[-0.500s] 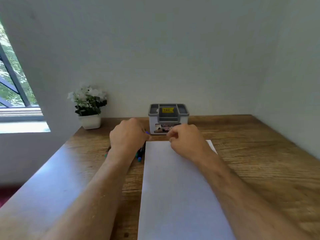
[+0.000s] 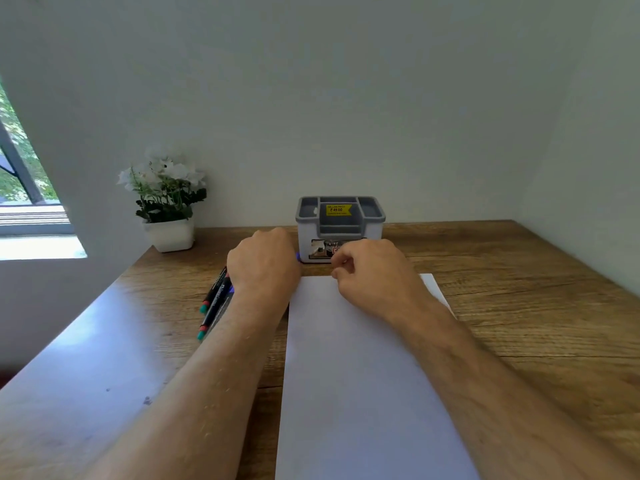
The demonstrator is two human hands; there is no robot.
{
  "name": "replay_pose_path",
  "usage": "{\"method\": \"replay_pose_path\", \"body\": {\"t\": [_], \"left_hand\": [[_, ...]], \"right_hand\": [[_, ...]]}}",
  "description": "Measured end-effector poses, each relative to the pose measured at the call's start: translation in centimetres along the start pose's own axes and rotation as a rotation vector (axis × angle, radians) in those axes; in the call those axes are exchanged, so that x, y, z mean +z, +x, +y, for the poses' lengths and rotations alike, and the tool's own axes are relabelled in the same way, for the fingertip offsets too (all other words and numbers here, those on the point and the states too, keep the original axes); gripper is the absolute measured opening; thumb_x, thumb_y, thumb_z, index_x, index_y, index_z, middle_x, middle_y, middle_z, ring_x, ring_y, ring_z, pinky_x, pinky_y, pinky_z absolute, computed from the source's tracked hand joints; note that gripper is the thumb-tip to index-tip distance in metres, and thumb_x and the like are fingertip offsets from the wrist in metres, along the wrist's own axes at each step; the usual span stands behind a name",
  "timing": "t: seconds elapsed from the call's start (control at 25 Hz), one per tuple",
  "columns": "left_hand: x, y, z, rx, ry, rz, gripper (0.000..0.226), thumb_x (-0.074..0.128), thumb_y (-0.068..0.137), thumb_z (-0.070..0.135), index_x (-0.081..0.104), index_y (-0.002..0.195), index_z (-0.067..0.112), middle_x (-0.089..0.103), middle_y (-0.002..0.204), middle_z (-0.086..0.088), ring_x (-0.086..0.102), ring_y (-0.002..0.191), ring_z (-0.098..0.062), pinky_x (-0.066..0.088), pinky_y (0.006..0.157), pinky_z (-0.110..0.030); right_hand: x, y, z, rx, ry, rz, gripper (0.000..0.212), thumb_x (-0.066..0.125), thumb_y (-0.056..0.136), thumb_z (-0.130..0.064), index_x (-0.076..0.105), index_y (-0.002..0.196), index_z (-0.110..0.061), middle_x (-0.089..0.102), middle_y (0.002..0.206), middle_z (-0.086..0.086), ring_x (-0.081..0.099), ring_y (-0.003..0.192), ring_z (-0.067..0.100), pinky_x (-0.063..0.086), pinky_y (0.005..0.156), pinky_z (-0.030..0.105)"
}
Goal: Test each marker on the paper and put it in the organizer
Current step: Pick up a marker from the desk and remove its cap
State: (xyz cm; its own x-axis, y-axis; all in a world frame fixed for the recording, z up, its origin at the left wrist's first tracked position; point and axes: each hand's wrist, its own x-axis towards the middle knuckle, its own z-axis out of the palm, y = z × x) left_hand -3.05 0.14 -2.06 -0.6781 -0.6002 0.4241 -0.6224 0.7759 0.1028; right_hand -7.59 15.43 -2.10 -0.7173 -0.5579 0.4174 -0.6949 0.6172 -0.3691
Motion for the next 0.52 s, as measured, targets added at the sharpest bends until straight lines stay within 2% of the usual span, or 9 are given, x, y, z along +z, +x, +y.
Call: {"method": "replay_pose_path", "body": {"t": [0.08,0.32,0.44,0.52], "left_hand": [[0.3,0.2,-0.3,-0.012,-0.012,-0.011,0.049,0.071,0.08,0.045,0.032,0.059,0.022,0.035,0.056,0.001,0.044,0.053,-0.02,0.032,0.052,-0.032],[0.2,0.1,-0.3,-0.05,-0.121,-0.038,0.04,0.068,0.08,0.044,0.042,0.062,0.021,0.044,0.06,0.0,0.04,0.05,-0.017,0.033,0.052,-0.031],[-1.4,0.0,-0.6,-0.155,-0.29,0.028,0.04,0.066,0.078,0.051,0.051,0.063,0.017,0.05,0.061,-0.003,0.048,0.054,-0.022,0.037,0.051,-0.03],[-2.7,-0.4,-0.6,-0.209,-0.446,0.053,0.039,0.064,0.076,0.055,0.061,0.064,0.018,0.059,0.062,-0.002,0.056,0.056,-0.023,0.048,0.053,-0.032]], "right_hand": [[0.0,0.2,0.2,0.008,0.002,0.011,0.024,0.063,0.09,-0.027,0.071,0.112,-0.025,0.073,0.104,-0.004,0.064,0.093,0.011,0.05,0.081,0.026],[0.5,0.4,0.7,-0.004,0.002,0.026,0.024,0.063,0.089,-0.028,0.071,0.113,-0.025,0.073,0.103,-0.004,0.064,0.092,0.011,0.05,0.082,0.026],[0.2,0.4,0.7,-0.027,0.02,0.047,0.026,0.064,0.09,-0.028,0.071,0.114,-0.023,0.073,0.104,-0.004,0.065,0.092,0.011,0.05,0.083,0.026],[-0.1,0.1,0.7,-0.06,0.064,0.093,0.026,0.064,0.09,-0.028,0.071,0.114,-0.023,0.073,0.103,-0.004,0.065,0.092,0.009,0.05,0.082,0.024]]}}
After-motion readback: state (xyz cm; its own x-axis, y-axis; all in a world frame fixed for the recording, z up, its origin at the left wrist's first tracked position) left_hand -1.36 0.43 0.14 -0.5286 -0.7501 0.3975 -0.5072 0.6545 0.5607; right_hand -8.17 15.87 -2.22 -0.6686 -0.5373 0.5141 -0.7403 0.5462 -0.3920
